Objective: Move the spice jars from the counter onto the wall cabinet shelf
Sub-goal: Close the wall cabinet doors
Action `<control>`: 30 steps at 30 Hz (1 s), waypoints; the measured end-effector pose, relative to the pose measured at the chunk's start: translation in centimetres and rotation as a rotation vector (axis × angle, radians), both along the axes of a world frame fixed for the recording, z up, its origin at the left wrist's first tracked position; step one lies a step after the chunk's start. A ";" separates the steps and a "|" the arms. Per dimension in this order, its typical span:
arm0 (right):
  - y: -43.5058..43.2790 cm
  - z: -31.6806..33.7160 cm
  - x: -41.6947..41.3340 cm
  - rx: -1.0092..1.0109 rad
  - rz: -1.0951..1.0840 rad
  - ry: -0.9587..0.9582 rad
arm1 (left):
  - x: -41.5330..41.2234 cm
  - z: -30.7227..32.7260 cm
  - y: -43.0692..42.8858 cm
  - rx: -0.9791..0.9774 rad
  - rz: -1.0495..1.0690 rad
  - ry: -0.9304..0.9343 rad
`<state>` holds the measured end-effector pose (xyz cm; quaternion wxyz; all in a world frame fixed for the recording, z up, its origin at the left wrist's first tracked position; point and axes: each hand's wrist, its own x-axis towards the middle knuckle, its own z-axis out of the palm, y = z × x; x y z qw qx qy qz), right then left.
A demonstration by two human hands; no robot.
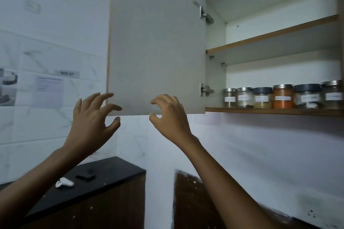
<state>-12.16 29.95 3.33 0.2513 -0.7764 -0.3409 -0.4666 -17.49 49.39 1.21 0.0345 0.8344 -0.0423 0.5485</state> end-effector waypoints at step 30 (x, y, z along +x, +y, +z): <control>12.4 4.4 -1.4 0.142 -0.395 -0.402 | 3.7 -2.0 -2.1 -0.831 -0.798 -0.079</control>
